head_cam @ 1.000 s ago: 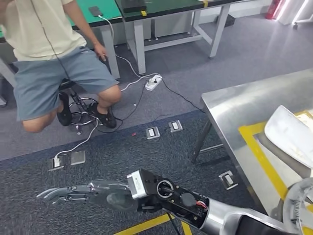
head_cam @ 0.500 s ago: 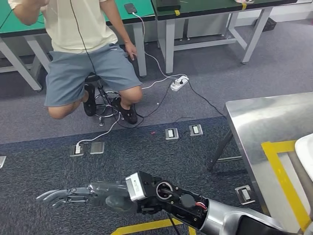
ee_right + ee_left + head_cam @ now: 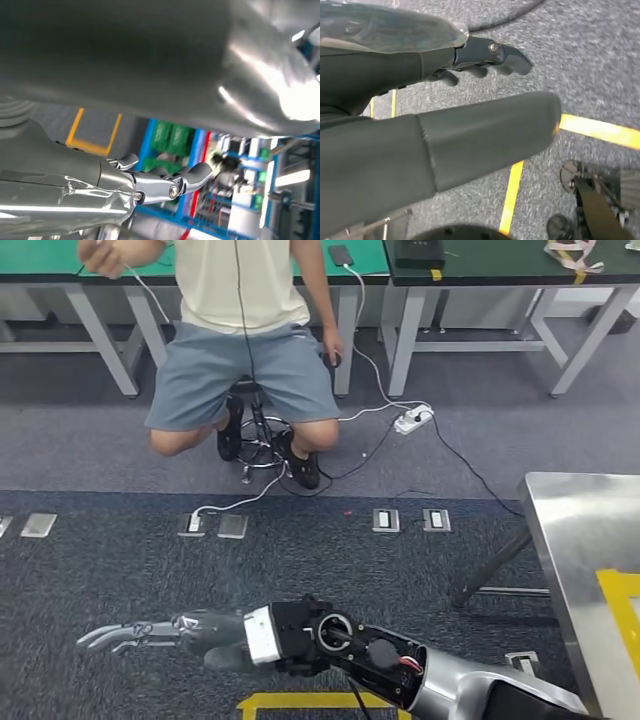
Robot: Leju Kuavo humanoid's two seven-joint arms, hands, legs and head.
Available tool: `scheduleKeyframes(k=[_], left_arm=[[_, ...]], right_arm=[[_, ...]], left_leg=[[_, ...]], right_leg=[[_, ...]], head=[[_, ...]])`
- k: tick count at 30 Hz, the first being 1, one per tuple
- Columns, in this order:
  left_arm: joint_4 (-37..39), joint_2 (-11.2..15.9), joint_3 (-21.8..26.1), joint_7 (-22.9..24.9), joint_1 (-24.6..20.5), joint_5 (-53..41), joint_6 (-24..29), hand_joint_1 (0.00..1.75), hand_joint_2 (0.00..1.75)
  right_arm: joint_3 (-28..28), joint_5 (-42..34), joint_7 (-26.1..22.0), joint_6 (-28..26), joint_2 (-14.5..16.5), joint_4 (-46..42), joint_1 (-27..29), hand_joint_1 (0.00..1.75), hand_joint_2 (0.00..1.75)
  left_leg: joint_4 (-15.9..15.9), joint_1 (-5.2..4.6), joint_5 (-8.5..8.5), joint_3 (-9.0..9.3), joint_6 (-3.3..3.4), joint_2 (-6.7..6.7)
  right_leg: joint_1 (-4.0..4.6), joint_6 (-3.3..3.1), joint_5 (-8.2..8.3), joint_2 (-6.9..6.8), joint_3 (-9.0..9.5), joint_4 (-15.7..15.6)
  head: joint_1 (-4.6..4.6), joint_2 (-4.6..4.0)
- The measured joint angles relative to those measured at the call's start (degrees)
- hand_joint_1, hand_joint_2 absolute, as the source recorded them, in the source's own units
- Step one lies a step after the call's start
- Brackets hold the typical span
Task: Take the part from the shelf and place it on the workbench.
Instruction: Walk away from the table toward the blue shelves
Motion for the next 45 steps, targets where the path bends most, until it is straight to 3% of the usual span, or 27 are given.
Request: scheduleKeyframes(k=[2,3,4,6,8,10,12,14,16,18,19,21,24,25,27,29,30,31,33,34,35,36,38,40,42,43,45], left_arm=[[0.0,0.0,0.0,0.0,-0.1,0.5,0.0,0.00,0.00],[0.0,0.0,0.0,0.0,0.0,0.7,0.0,0.00,0.00],[0.0,0.0,0.0,0.0,0.0,0.9,0.0,0.00,0.00],[0.0,-0.1,0.0,0.0,0.2,1.1,0.1,0.00,0.00],[0.0,-0.2,0.0,0.0,0.3,1.0,0.2,0.00,0.00],[0.0,-0.2,0.0,-0.2,0.3,0.7,0.1,0.00,0.00],[0.0,0.0,0.0,-0.4,0.6,0.4,-0.1,0.00,0.00],[0.0,0.1,0.0,-0.5,0.8,0.2,-0.3,0.00,0.00],[0.0,0.1,0.0,-0.6,0.7,0.1,-0.3,0.00,0.00],[0.0,0.1,0.0,-0.7,0.5,0.1,-0.3,0.00,0.00],[0.0,0.0,0.0,-0.8,0.6,0.1,-0.4,0.00,0.00],[0.0,0.0,0.0,-0.8,0.6,0.0,-0.4,0.00,0.00],[0.0,0.2,0.0,-0.8,0.3,0.0,-0.4,0.00,0.00],[0.0,0.2,0.0,-0.9,0.1,-0.1,-0.5,0.00,0.00],[0.0,0.2,0.0,-1.0,0.0,-0.1,-0.7,0.00,0.00],[0.0,0.2,0.0,-1.0,0.0,-0.2,-1.0,0.00,0.00],[0.0,0.2,0.0,-1.0,0.0,-0.3,-1.2,0.00,0.00],[0.0,0.2,0.0,-1.1,0.0,-0.4,-1.3,0.00,0.00],[0.0,0.2,0.0,-1.1,-0.1,-0.5,-1.5,0.00,0.00],[0.0,0.2,0.0,-1.1,0.0,-0.5,-1.5,0.00,0.00],[0.0,0.2,0.0,-1.1,0.0,-0.6,-1.5,0.00,0.00],[0.0,0.2,0.0,-1.1,0.0,-0.7,-1.5,0.00,0.00],[0.0,0.1,0.0,-1.1,0.0,-0.8,-1.5,0.00,0.00],[0.0,0.1,0.0,-1.1,0.0,-0.9,-1.4,0.00,0.00],[0.0,0.1,0.0,-1.1,0.2,-0.9,-1.4,0.00,0.00],[0.0,0.2,0.0,-1.1,0.4,-0.9,-1.4,0.00,0.00],[0.0,0.2,0.0,-1.0,0.4,-1.0,-1.4,0.00,0.00]], right_arm=[[-0.6,4.7,1.6,-5.0,-1.5,0.0,0.8,0.00,0.00],[-1.2,5.4,2.2,-7.0,-2.5,0.0,1.5,0.00,0.00],[-2.0,4.5,2.4,-8.1,-3.6,0.1,2.4,0.00,0.00],[-4.4,-0.8,1.3,-8.2,-5.6,0.4,4.4,0.00,0.00],[-7.7,-6.3,-1.1,-7.6,-7.6,0.8,6.2,0.00,0.00],[-11.7,-10.6,-3.1,-7.5,-9.7,1.2,8.4,0.00,0.00],[-15.9,-13.9,-4.2,-7.2,-11.4,1.5,10.8,0.00,0.00],[-19.9,-15.7,-4.6,-7.0,-12.6,1.9,12.8,0.00,0.00],[-23.2,-15.8,-4.6,-7.1,-13.5,2.5,14.5,0.00,0.00],[-25.8,-15.6,-4.6,-7.1,-14.3,3.0,15.9,0.00,0.00],[-26.8,-15.5,-4.6,-7.1,-14.5,3.2,16.3,0.00,0.00],[-28.4,-15.1,-4.5,-7.1,-14.6,3.6,16.7,0.00,0.00],[-30.4,-15.0,-4.2,-7.8,-14.7,4.0,17.2,0.00,0.00],[-31.1,-15.0,-3.9,-8.3,-14.8,4.3,17.3,0.00,0.00],[-32.1,-14.2,-2.9,-10.1,-15.0,5.5,17.4,0.00,0.00],[-32.9,-12.5,-1.7,-12.7,-15.2,7.6,17.4,0.00,0.00],[-33.2,-11.9,-1.4,-13.7,-15.3,9.2,17.3,0.00,0.00],[-33.6,-11.8,-1.4,-14.3,-15.4,11.2,17.2,0.00,0.00],[-34.4,-12.5,-1.8,-14.4,-15.6,16.5,17.0,0.00,0.00],[-34.7,-12.9,-2.0,-14.3,-15.6,19.6,16.8,0.00,0.00],[-35.1,-13.3,-2.2,-14.2,-15.6,22.7,16.4,0.00,0.00],[-35.4,-13.5,-2.4,-14.1,-15.6,25.7,16.0,0.00,0.00],[-36.1,-13.7,-2.9,-14.1,-15.6,31.1,15.4,0.00,0.00],[-36.5,-13.8,-3.3,-13.9,-15.6,35.4,15.1,0.00,0.00],[-36.7,-13.8,-3.5,-13.9,-15.6,38.7,14.6,0.00,0.00],[-36.8,-13.8,-3.6,-13.9,-15.5,40.0,14.3,0.00,0.00],[-36.9,-13.3,-2.9,-14.7,-15.5,42.6,13.4,0.00,0.00]], left_leg=[[0.0,-0.18,-0.04,0.03,0.41,-1.14],[0.1,-0.27,-0.07,0.06,0.49,-1.91],[0.1,-0.34,-0.09,0.11,0.51,-2.74],[0.2,-0.38,-0.16,0.27,0.45,-4.36],[0.5,-0.47,-0.28,0.18,0.19,-5.73],[0.7,-0.40,-0.25,-0.17,-0.34,-6.96],[0.7,-0.21,-0.18,-0.36,-0.93,-7.68],[2.9,-0.31,-1.61,-1.42,-1.37,-5.58],[10.1,-0.36,-5.29,-4.90,-1.78,-2.34],[17.5,-0.23,-8.04,-8.64,-2.10,-1.10],[18.5,-0.18,-7.93,-9.18,-2.15,-0.89],[13.4,-0.19,-4.82,-6.42,-1.90,-0.32],[1.9,-0.88,-0.82,-0.34,-0.83,2.48],[0.7,-1.15,-0.67,0.22,-0.52,2.76],[0.3,-1.24,-0.59,0.21,-0.02,1.51],[-0.2,-1.02,-0.36,0.54,0.53,0.38],[-0.4,-0.88,-0.24,0.70,0.82,-0.15],[-0.4,-0.88,-0.22,0.73,0.98,-0.74],[-0.4,-0.92,-0.23,0.72,1.17,-2.08],[-0.3,-0.93,-0.24,0.73,1.18,-2.83],[-0.3,-0.93,-0.26,0.74,1.17,-3.58],[-0.1,-0.91,-0.30,0.76,1.10,-4.34],[0.4,-0.92,-0.49,0.55,0.78,-5.73],[0.8,-0.92,-0.51,0.08,0.24,-6.93],[0.8,-0.82,-0.30,-0.22,-0.41,-7.89],[0.9,-0.77,-0.45,-0.32,-0.69,-7.64],[4.4,-0.84,-2.50,-1.95,-1.20,-5.03]], right_leg=[[0.02,0.01,-3.49,1.24,-4.08,8.3],[0.04,-0.01,-4.00,1.48,-5.50,10.9],[0.04,-0.10,-3.33,1.62,-5.94,11.3],[0.03,-0.46,0.91,2.30,-3.70,5.3],[-0.08,-0.87,4.45,4.43,-0.61,-2.4],[0.03,-1.14,5.13,5.58,0.55,-5.4],[0.10,-1.59,5.27,4.50,0.87,-5.8],[-0.10,-2.21,5.54,3.36,1.24,-6.3],[-0.03,-2.57,5.58,2.17,1.38,-6.5],[0.13,-2.70,5.46,0.81,1.38,-6.5],[0.17,-2.72,5.39,0.22,1.39,-6.5],[0.17,-2.54,5.22,-0.74,1.60,-6.5],[0.47,-1.86,4.73,-2.16,2.05,-6.5],[0.57,-1.61,4.57,-2.64,2.16,-6.5],[0.56,-1.01,4.29,-3.41,2.45,-6.6],[0.34,-0.40,2.88,-2.01,2.09,-4.9],[0.24,-0.18,1.34,-0.76,1.01,-2.3],[0.20,-0.06,-0.60,0.46,-0.76,1.6],[0.21,0.13,-3.54,1.42,-4.64,9.2],[0.18,0.18,-3.51,1.56,-5.61,10.8],[0.10,0.17,-2.26,1.65,-5.45,9.9],[-0.02,0.14,-0.11,1.89,-4.26,6.8],[-0.40,0.07,3.78,3.84,-0.90,-1.2],[-0.52,-0.12,4.95,5.26,0.69,-5.1],[-0.35,-0.64,4.98,4.57,0.76,-5.2],[-0.34,-0.95,5.10,4.08,0.84,-5.4],[-0.41,-1.65,5.32,2.96,1.01,-5.7]], head=[[0.39,0.00],[0.54,0.00],[0.67,0.00],[0.99,0.00],[1.17,0.00],[1.00,0.00],[0.91,0.00],[0.55,0.00],[-0.26,0.00],[-0.65,0.00],[-0.68,0.00],[-0.80,0.00],[-0.89,0.00],[-0.81,0.00],[-0.61,0.00],[-0.50,0.00],[-0.32,0.00],[-0.05,0.00],[0.45,0.00],[0.63,0.00],[0.78,0.00],[0.91,0.00],[1.23,0.00],[1.26,0.00],[0.98,0.00],[0.83,0.00],[0.09,0.00]])
